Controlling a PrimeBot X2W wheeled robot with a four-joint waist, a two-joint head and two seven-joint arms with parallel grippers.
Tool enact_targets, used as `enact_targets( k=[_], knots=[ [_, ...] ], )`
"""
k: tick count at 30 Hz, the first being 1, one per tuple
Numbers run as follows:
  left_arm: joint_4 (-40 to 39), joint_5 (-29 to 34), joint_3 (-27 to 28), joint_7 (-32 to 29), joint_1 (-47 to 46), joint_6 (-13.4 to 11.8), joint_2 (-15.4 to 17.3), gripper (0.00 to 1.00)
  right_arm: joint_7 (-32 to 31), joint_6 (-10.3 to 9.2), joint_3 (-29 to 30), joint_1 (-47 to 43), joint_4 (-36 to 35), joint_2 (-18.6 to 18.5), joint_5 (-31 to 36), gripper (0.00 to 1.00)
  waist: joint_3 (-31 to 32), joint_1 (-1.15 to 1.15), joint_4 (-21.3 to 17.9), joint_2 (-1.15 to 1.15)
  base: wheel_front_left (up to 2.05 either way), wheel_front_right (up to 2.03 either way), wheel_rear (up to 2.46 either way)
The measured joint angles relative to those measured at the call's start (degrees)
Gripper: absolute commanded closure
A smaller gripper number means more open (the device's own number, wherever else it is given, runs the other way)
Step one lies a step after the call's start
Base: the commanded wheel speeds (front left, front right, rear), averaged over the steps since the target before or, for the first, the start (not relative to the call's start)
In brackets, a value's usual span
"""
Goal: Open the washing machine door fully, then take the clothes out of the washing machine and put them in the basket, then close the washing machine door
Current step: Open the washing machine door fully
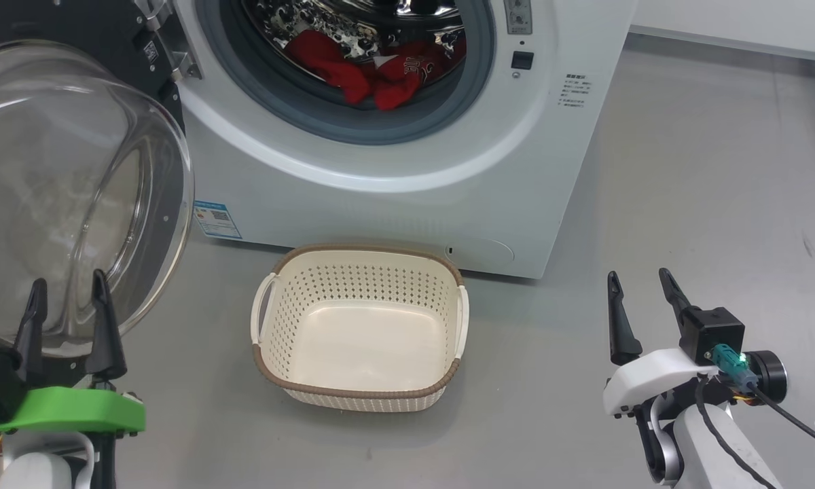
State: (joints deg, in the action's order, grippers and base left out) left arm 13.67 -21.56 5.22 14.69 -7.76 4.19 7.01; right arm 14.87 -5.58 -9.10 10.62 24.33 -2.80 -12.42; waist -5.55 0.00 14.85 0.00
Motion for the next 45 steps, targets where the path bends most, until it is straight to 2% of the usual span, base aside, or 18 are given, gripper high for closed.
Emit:
enact_targets(
  k=[7, 31, 35, 45],
  knots=[
    [-1.93, 1.78, -0.94, 0.01, 2.32, 0.74, -1.54, 0.0, 0.0, 0.19, -1.27, -0.2, -0.65, 0.0, -0.26, 0.0, 0.55, 0.0, -2.92, 0.0, 0.0, 0.0, 0.0],
    [-1.16, 6.57, -1.72, 0.01, 8.66, 1.96, -2.0, 0.0, 0.0, 0.45, -3.78, -2.01, -3.67, 0.01, -1.43, 0.0, 1.87, 0.0, -15.99, 0.0, 0.0, 0.0, 0.0],
    [-1.45, 7.0, -1.79, 0.01, 8.84, 2.23, -2.03, 0.0, 0.0, 0.4, -2.83, -2.7, -4.54, 0.0, -1.54, 0.0, 2.08, 0.0, -17.16, 0.0, 0.0, 0.0, 0.0],
    [-1.43, 7.36, -1.44, 0.01, 8.99, 2.44, -2.13, 0.0, 0.0, 0.03, -2.52, -2.96, -5.28, 0.02, -1.54, 0.0, 2.11, -0.01, -16.85, 0.0, 0.0, 0.0, 0.0]
  ],
)
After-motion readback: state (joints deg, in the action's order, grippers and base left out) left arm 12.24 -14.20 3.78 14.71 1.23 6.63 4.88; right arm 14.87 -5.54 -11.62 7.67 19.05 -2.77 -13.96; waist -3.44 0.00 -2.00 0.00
